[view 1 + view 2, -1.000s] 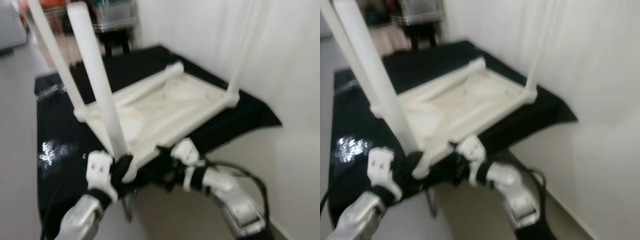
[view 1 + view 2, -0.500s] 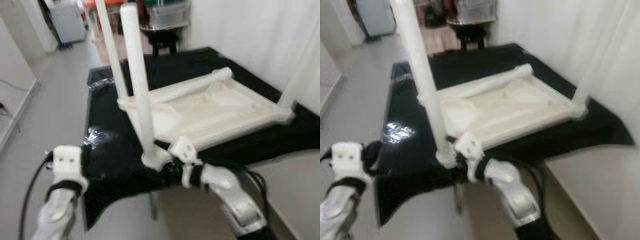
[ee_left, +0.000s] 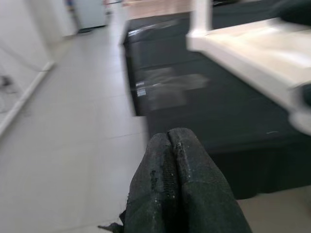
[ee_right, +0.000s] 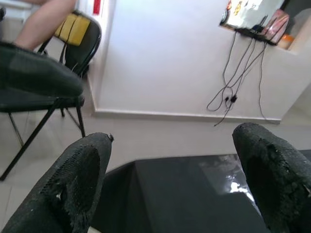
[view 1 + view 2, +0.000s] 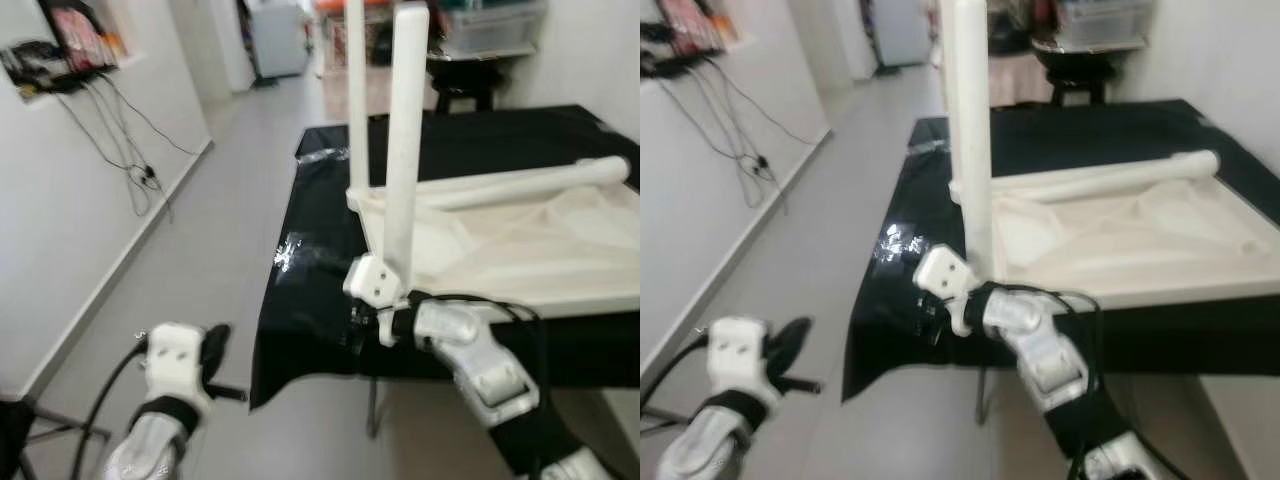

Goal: Building children table

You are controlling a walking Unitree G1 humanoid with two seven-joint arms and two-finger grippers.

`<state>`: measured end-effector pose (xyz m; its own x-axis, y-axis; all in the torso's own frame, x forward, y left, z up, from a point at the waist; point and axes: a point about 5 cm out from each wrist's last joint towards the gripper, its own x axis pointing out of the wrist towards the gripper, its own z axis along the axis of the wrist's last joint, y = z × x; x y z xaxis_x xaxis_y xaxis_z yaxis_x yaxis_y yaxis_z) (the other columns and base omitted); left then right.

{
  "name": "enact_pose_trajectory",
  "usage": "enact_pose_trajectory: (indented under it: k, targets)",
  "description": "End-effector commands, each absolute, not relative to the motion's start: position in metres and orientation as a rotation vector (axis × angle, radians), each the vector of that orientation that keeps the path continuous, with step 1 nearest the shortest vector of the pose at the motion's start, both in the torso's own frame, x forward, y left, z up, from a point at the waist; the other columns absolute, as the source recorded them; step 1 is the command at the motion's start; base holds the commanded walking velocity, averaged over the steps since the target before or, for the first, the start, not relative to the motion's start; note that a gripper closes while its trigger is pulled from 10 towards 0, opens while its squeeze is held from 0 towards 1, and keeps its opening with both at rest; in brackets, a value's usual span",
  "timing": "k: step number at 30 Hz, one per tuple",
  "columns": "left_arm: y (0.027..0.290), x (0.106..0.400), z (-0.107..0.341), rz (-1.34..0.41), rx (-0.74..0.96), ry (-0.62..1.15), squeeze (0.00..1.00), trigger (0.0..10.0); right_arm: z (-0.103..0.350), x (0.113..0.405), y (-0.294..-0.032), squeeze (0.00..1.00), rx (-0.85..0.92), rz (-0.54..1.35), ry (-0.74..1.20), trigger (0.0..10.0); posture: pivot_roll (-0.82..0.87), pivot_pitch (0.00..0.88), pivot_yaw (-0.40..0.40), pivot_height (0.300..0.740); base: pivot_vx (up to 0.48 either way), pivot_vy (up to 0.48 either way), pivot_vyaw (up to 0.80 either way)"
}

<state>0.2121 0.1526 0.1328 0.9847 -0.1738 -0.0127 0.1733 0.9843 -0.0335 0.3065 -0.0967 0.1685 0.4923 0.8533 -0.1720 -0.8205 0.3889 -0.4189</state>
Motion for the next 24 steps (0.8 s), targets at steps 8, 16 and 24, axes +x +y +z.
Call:
enact_pose_trajectory:
  k: [8,16,24]
  targets:
    - [0.151,0.209,0.133,-0.148,-0.007,0.016,0.00,10.0,0.150,0.322,-0.104,0.00,-0.785,1.245,0.132,10.0,-0.05,0.051,0.023,0.740,0.000,0.000,0.00]
    - [0.152,0.206,0.136,-0.144,0.002,0.016,0.00,10.0,0.144,0.325,-0.131,0.00,-0.801,1.166,0.197,10.0,-0.06,0.061,0.029,0.740,0.000,-0.118,0.00]
    - [0.153,0.207,0.135,-0.139,-0.028,0.013,0.00,10.0,0.138,0.320,-0.132,0.00,-0.739,1.149,0.181,10.0,-0.07,0.060,0.034,0.740,0.000,-0.472,0.00]
